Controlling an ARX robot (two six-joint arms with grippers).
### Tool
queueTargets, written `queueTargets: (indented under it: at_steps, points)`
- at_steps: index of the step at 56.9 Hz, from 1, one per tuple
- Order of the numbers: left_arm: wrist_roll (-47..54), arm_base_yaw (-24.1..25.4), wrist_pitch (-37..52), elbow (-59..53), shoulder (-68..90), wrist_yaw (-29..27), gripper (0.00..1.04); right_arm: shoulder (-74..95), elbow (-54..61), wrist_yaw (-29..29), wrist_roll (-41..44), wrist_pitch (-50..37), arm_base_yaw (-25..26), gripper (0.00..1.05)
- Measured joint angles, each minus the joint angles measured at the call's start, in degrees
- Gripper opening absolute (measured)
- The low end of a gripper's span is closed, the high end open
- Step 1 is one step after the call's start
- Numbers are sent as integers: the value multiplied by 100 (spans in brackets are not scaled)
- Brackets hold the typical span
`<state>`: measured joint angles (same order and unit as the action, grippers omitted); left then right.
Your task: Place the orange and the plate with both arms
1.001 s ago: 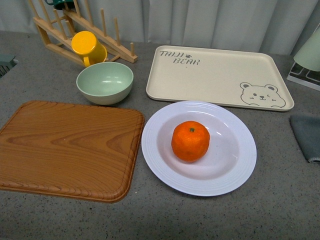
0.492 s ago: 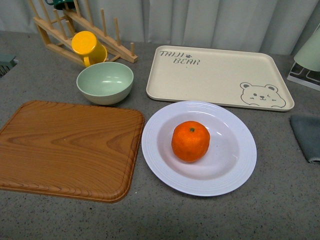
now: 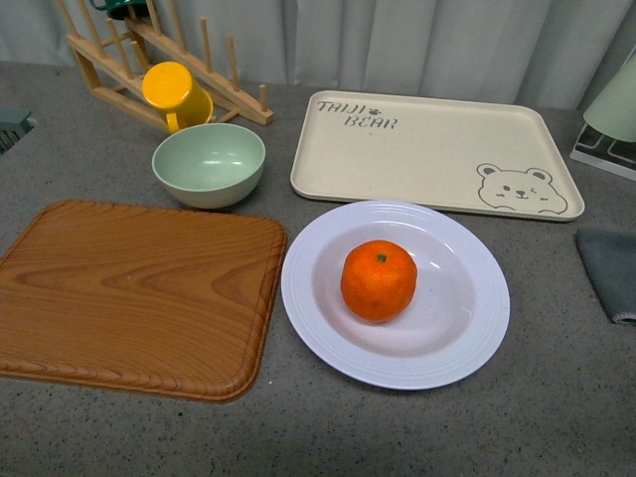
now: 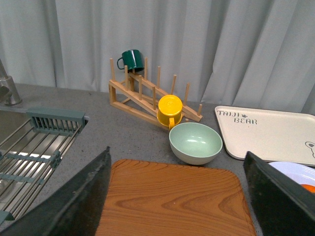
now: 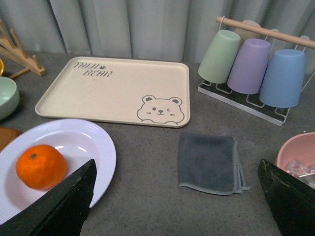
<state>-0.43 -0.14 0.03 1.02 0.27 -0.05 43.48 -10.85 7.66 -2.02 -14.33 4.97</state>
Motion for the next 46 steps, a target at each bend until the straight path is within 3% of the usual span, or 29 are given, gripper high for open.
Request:
queueTargets:
  at_steps: [4, 8, 20, 29, 46]
  points:
    - [7, 0, 0, 0, 0, 0, 100, 1257, -520, 492, -516, -140, 267, 96]
    - [13, 0, 0, 0, 0, -4, 98, 2470, -988, 885, -979, -179, 498, 96]
    - [15, 0, 0, 0, 0, -2, 98, 5086, -2424, 2065, -1823, 811, 857, 96]
    - [15, 0, 0, 0, 0, -2, 98, 6231, -3180, 2708, -2177, 1368, 833, 96]
    - [15, 0, 0, 0, 0, -2, 98, 7375, -3735, 3254, -2603, 1220, 304, 96]
